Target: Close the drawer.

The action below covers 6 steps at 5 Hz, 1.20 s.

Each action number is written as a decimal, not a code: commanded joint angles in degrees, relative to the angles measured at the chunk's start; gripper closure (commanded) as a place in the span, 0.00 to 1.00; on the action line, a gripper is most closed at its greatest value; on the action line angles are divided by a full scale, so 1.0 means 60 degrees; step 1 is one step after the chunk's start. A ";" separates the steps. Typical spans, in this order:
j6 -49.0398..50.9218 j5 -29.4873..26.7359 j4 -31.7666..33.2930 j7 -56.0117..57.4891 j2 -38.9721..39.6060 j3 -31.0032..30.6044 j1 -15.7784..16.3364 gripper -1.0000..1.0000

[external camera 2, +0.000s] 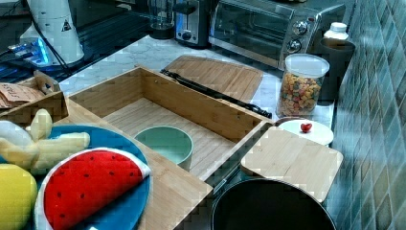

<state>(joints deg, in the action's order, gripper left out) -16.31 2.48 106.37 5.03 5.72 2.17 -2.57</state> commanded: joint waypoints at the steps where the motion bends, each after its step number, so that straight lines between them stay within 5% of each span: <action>1: -0.2035 0.0686 0.0269 0.1034 0.0729 -0.0179 0.0153 1.00; 4: -0.0041 -0.0023 -0.2805 0.2605 0.3247 -0.0390 0.0067 1.00; 5: -0.3066 0.0994 -0.0568 0.1761 0.2243 -0.0170 0.0459 1.00; 6: -0.4331 0.1205 0.0257 0.1513 0.1898 -0.0085 0.0547 1.00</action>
<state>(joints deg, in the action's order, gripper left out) -43.81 8.48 107.04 15.86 24.41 2.26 -1.62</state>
